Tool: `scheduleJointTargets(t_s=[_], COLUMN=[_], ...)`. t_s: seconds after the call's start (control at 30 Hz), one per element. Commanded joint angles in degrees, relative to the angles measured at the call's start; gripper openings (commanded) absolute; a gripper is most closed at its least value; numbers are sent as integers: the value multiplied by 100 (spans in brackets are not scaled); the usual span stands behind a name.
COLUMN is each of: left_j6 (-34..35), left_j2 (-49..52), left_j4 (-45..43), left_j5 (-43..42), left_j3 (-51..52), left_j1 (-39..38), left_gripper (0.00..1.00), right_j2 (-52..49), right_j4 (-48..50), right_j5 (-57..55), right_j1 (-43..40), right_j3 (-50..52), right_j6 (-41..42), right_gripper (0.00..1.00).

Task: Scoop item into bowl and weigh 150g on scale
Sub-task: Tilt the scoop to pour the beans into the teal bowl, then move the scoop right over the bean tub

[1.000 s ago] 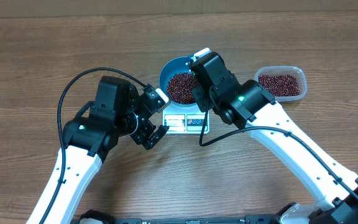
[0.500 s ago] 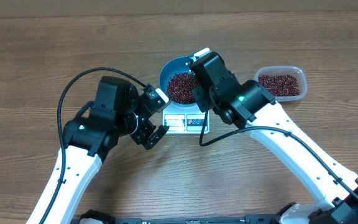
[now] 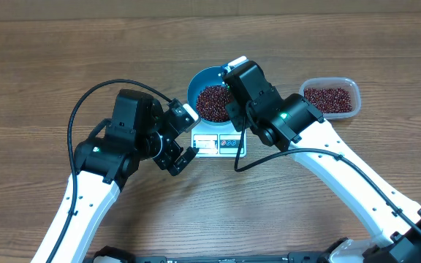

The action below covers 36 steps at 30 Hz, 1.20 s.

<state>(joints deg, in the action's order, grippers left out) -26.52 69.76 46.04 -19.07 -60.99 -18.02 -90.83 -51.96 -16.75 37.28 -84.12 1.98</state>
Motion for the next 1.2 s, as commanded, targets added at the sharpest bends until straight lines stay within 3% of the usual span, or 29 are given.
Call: scheduleJointTargets(t_s=[0.0, 0.3, 0.6, 1.17], left_j6=[83, 83, 83, 83], left_j2=[-11, -11, -11, -11], left_j4=[4, 4, 4, 4], left_j5=[4, 4, 4, 4], left_j3=[52, 52, 52, 52], left_j1=[-37, -37, -37, -37], left_gripper=[100, 100, 100, 100], right_j2=[15, 15, 15, 15], right_j4=[81, 267, 262, -170], right_j5=[2, 992, 1045, 1303], right_j1=[33, -306, -986, -2691], right_j3=[-173, -173, -173, -175], right_j6=[409, 2210, 4138, 4461], right_gripper=[4, 4, 4, 4])
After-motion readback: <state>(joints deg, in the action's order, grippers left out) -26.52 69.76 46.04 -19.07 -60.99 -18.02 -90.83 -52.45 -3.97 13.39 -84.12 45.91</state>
